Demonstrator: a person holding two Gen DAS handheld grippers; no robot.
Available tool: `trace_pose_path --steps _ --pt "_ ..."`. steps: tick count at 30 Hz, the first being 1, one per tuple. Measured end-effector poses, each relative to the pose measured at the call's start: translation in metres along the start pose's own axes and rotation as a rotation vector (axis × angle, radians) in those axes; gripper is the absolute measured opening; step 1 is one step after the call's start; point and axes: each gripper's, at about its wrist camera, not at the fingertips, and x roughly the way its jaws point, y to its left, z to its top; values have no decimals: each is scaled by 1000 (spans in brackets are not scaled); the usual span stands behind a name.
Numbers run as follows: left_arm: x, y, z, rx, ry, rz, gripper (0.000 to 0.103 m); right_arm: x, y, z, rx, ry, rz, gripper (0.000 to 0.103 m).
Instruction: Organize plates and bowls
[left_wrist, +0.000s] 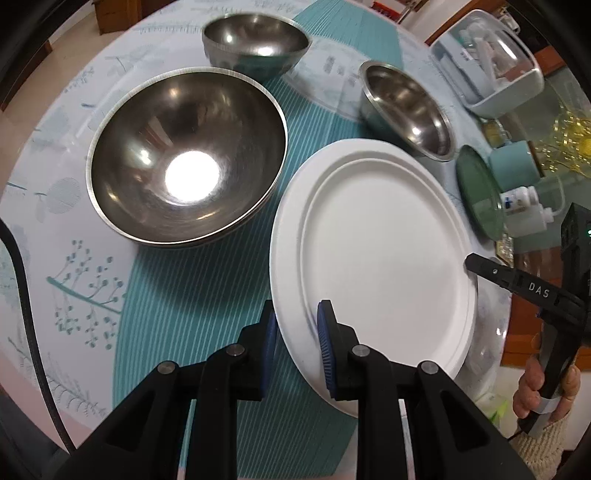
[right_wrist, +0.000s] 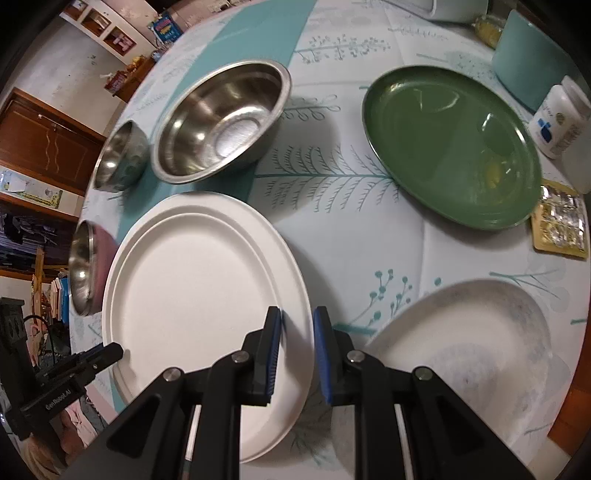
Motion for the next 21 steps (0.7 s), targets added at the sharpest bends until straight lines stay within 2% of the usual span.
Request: trace_pose_path --steps 7,10,15,21 --pt "-46 2 -14 32 -60 -7 20 -38 16 -40 -26 -56 50 18" --pt "-59 7 -25 53 -78 3 20 -53 26 -67 -38 -77 71 18" --pt "-65 16 -53 111 -109 62 20 -67 39 -114 -63 -100 88 19" --pt "-56 27 -86 152 -107 101 20 -60 51 -164 -94 -111 47 20"
